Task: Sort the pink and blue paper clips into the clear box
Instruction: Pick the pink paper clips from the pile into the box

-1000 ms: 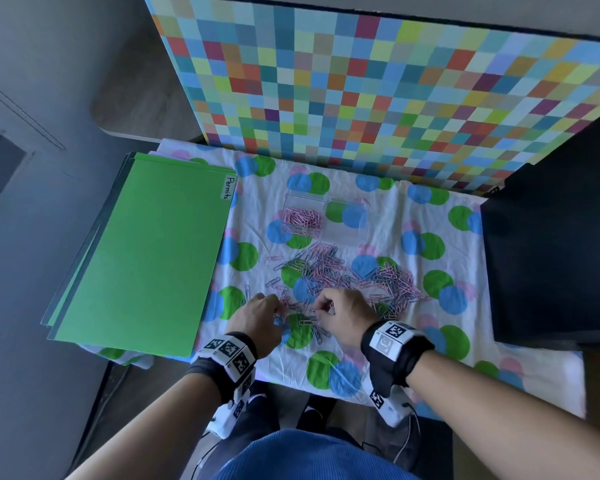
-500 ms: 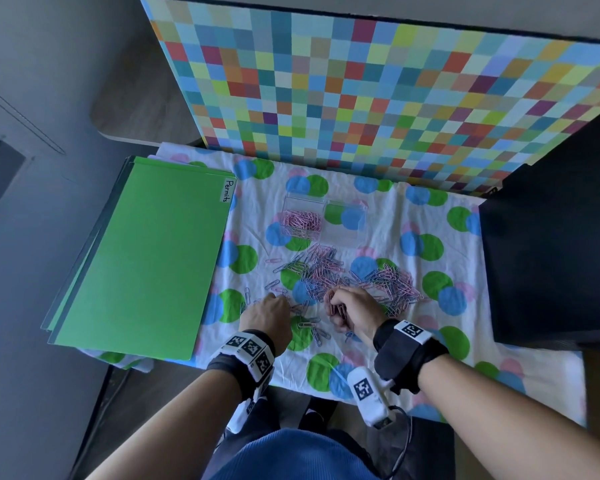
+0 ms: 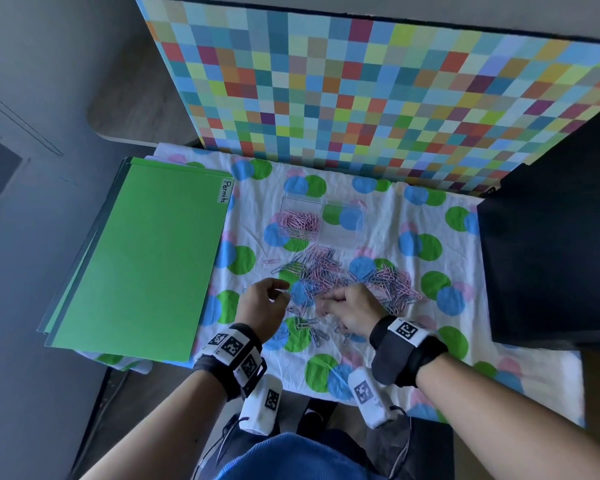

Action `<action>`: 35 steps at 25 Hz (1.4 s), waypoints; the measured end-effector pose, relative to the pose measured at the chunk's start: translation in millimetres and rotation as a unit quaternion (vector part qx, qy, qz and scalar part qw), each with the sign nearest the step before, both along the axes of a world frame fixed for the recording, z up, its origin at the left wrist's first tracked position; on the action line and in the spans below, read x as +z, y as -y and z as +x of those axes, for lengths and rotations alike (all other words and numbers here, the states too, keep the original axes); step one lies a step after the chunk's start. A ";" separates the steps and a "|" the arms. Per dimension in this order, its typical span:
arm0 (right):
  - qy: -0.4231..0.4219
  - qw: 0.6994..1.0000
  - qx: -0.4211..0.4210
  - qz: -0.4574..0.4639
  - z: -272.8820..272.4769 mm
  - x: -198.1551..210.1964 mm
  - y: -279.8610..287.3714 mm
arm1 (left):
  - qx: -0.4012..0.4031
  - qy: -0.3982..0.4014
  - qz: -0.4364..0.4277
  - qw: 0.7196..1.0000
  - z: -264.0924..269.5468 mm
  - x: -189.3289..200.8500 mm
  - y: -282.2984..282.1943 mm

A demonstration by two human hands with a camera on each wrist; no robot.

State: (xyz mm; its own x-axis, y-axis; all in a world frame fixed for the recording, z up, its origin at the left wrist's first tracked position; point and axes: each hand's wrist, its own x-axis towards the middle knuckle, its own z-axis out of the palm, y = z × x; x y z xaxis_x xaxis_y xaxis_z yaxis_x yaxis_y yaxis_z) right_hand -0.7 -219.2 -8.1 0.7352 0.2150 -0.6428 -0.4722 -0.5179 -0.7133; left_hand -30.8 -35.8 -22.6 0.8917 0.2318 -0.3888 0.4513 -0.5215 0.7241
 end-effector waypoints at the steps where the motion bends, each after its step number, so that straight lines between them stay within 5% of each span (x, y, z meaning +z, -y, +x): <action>1: 0.051 0.996 0.037 -0.067 2.0 -0.4 0.8 | 0.003 -0.004 -0.003 1.000 -0.4 -1.3 -3.0; 4: 0.101 0.990 0.030 -0.095 6.0 5.2 -0.2 | 0.086 -0.050 -0.140 0.985 -1.4 0.2 -5.3; 8: 0.009 0.994 -0.082 0.073 9.4 25.2 -16.2 | 0.288 -0.142 -0.456 0.830 5.4 14.2 7.3; 14: 0.221 0.960 0.155 -0.072 17.7 48.0 -39.0 | 0.273 -0.177 -0.562 0.761 13.1 28.8 26.4; 17: 0.218 0.946 0.221 -0.094 20.4 56.3 -37.6 | 0.269 -0.164 -0.619 0.719 14.7 26.5 26.3; 20: 0.170 0.969 0.176 -0.038 27.8 65.2 -28.1 | 0.264 -0.148 -0.646 0.701 20.8 25.1 25.0; 27: 0.153 0.962 -0.167 0.150 46.9 69.9 17.2 | 0.275 -0.106 -0.614 0.732 75.9 36.3 15.4; 35: 0.149 0.965 -0.179 0.120 21.1 56.3 57.0 | 0.196 -0.107 -0.320 0.921 174.6 41.3 5.1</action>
